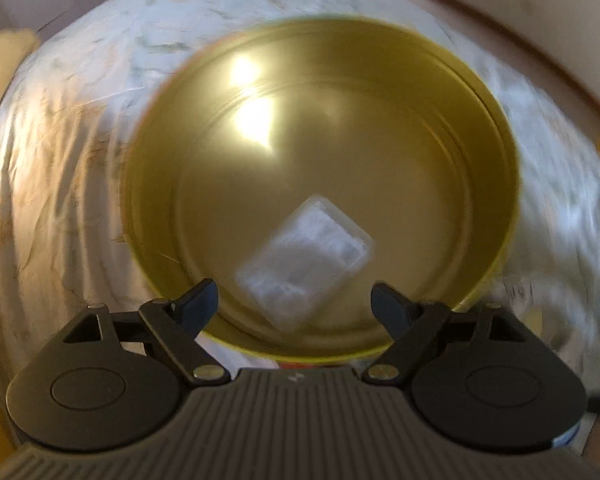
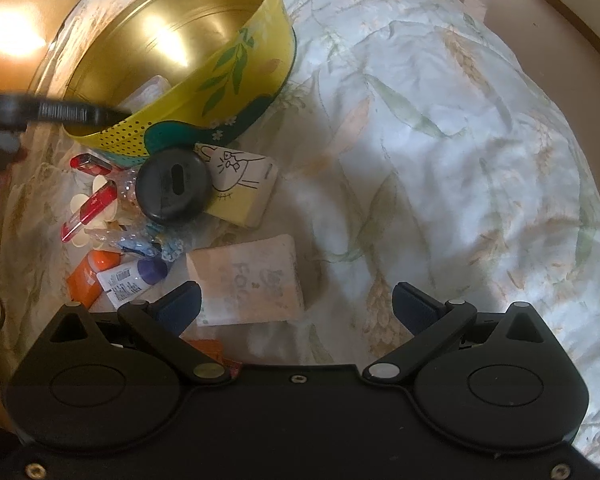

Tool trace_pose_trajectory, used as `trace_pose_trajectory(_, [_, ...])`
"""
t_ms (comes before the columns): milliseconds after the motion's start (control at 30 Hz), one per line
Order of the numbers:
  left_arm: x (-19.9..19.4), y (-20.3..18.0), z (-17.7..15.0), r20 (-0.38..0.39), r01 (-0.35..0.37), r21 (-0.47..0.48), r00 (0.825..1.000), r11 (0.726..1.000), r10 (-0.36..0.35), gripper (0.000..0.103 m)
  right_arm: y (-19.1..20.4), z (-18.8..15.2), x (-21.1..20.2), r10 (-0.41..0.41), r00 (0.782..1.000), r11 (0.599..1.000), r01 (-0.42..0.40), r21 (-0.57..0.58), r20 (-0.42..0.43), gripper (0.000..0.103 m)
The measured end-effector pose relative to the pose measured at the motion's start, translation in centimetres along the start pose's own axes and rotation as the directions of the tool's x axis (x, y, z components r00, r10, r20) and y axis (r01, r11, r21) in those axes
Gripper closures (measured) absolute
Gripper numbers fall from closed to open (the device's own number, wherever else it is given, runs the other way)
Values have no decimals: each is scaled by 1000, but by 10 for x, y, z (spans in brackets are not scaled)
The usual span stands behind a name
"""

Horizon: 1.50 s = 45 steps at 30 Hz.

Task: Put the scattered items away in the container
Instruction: 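Carry the floss box over the tin and open the left gripper, then withdraw the left gripper while the right gripper grasps the white Face tissue pack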

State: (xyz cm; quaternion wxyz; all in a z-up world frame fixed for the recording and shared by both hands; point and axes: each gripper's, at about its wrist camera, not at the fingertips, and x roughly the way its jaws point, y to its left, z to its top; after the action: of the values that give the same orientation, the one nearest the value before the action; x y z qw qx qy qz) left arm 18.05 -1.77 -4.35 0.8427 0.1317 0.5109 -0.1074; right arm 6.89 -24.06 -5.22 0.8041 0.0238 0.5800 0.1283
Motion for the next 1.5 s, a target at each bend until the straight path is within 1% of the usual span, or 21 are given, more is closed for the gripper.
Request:
trace_pose_trajectory(33, [-2,-3,-1,-15,-4,-16,1000,1000,4,14,-1,1,0,-2,1000,1000,2,4,-1,1])
trace_pose_trajectory(100, [-6,-1,-2,-37,33,-67,999,997,-36,14,-1,1,0,-2,1000,1000,2,4,-1,1])
trace_pose_trajectory(333, [-11,-8,-7,-171,27,-69,985,997,-39,15,3,2,-2,-6,1000,1000,6,-6,5,1])
trace_pose_trajectory(433, [-17,-10,-14,-216,55,-112,973,992,-79,16,2,3,-2,-11,1000,1000,11,-1,6,0])
trace_pose_trajectory(467, [-21,-10,-16,-213,58,-125,973,990,-84,16,3,3,-1,-13,1000,1000,13,0,5,0])
trace_pose_trajectory(533, [-28,-4,-18,-148,57,-140,986,988,-78,13,4,3,1,-18,1000,1000,18,-8,0,0])
trace_pose_trajectory(600, [-44,2,-26,-58,83,-184,994,979,-95,13,7,2,3,-33,999,999,33,-32,-4,0])
trace_pose_trajectory(667, [-65,15,-37,45,146,-283,989,948,-138,10,13,0,5,-56,998,996,56,-69,-1,0])
trace_pose_trajectory(700, [-76,22,-47,92,184,-333,982,925,-163,4,16,-1,6,-73,997,993,73,-90,1,0])
trace_pose_trajectory(733, [-86,28,-57,128,211,-375,976,903,-175,0,19,-1,7,-88,996,990,88,-106,4,1])
trace_pose_trajectory(767, [-95,32,-69,155,226,-406,972,885,-177,0,22,-1,8,-96,995,988,96,-118,5,1])
trace_pose_trajectory(800, [-101,33,-77,159,225,-423,972,878,-172,0,24,-1,8,-101,995,987,101,-125,5,1])
trace_pose_trajectory(833, [-102,39,-78,149,206,-434,977,877,-155,0,26,-1,9,-106,994,986,106,-130,9,1])
trace_pose_trajectory(900, [-108,38,-103,132,152,-436,986,887,-105,0,31,0,10,-114,993,984,116,-136,18,1])
trace_pose_trajectory(1033, [-109,39,-129,110,104,-441,992,891,-62,0,46,-1,17,-114,993,979,115,-168,12,1])
trace_pose_trajectory(1100, [-110,36,-141,104,101,-434,993,895,-61,0,52,-2,24,-121,993,978,120,-171,5,1])
trace_pose_trajectory(1200, [-106,25,-151,94,125,-428,991,895,-93,0,55,-3,32,-153,988,973,150,-177,-6,1])
trace_pose_trajectory(1300, [-98,14,-153,77,129,-406,991,905,-107,0,52,-2,38,-135,990,982,129,-134,-34,2])
trace_pose_trajectory(1400, [-92,2,-152,39,113,-346,994,931,-106,0,53,0,48,-129,990,986,121,-115,-64,10])
trace_pose_trajectory(1467, [-90,-2,-154,34,113,-322,994,940,-108,0,57,-1,54,-143,987,983,134,-124,-67,18])
trace_pose_trajectory(1500, [-90,-4,-154,29,111,-313,994,943,-107,0,60,-1,56,-152,986,981,142,-133,-67,19])
